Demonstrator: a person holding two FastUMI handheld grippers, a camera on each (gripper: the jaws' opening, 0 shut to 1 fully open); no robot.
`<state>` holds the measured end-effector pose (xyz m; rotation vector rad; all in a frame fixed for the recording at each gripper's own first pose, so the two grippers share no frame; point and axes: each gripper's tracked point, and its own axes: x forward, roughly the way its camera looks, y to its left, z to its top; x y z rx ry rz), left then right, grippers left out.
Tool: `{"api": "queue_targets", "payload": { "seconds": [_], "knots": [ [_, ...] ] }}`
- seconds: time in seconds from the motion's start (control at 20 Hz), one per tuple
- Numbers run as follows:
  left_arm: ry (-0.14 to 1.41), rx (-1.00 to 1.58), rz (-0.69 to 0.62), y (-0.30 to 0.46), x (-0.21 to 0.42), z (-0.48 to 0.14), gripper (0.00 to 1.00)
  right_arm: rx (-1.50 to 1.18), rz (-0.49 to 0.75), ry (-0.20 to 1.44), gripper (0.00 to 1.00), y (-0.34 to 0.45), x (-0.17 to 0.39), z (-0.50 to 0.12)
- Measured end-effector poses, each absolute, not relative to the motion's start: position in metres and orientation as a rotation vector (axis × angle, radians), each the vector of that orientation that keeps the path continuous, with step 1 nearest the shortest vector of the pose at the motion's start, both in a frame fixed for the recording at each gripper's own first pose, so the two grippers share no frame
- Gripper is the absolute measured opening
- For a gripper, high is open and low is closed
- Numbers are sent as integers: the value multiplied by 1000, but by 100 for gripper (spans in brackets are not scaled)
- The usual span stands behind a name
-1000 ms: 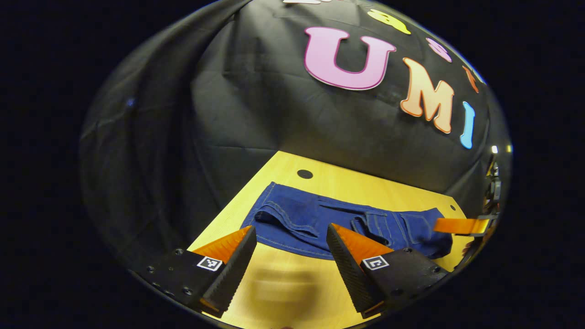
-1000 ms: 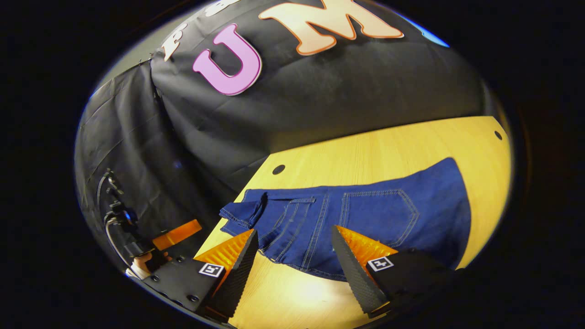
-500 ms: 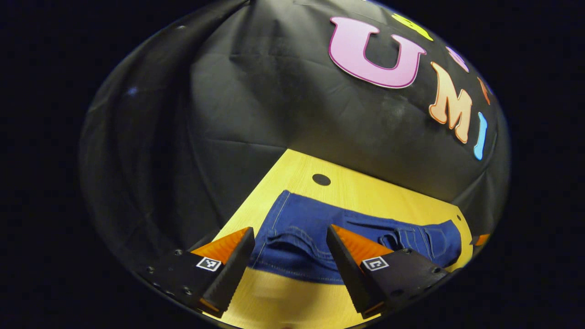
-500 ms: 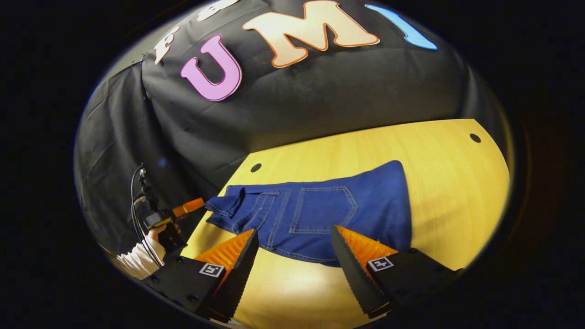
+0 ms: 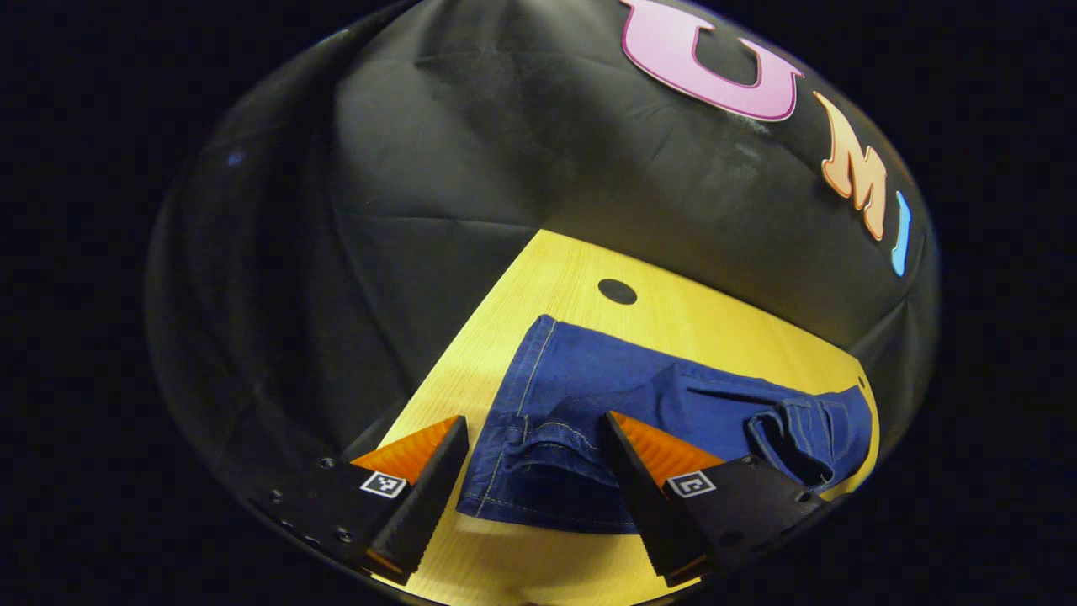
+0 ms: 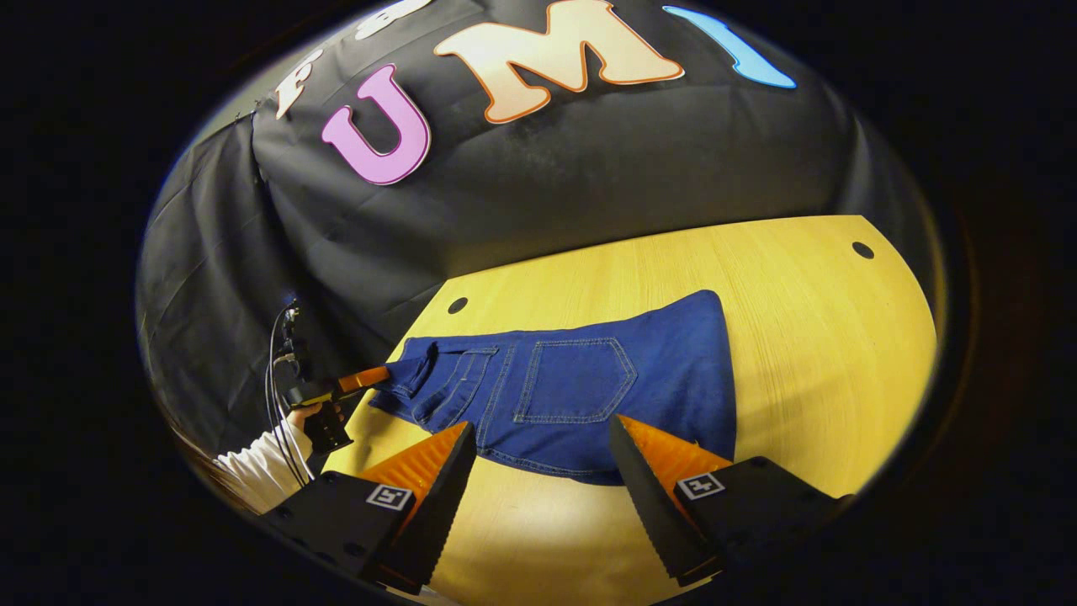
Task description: Grasp the waist and the cuffs of the jeans and fold them to make the two legs overlap; first hold the waist and fold one-third of the jeans toward the cuffs, then hold the cuffs and fold the remaining one-third in the same direction to finish folding.
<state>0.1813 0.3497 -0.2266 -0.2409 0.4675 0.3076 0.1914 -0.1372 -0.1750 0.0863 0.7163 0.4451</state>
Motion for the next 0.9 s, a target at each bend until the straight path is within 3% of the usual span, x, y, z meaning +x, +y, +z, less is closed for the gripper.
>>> {"api": "queue_targets", "payload": {
  "seconds": [0.4,0.5,0.65,0.8,0.9],
  "knots": [
    [494,-240,301,351,176,-233,94,100,440,740,100,-143,188,-179],
    [506,-216,298,356,173,-236,82,106,449,739,98,-141,188,-179],
    [529,-194,269,349,177,-239,78,119,450,739,98,-141,188,-178],
    [481,-273,277,341,182,-234,25,132,443,729,98,-143,191,-173],
    [461,-315,274,340,182,-233,17,132,437,725,98,-145,193,-172]
  ]
}}
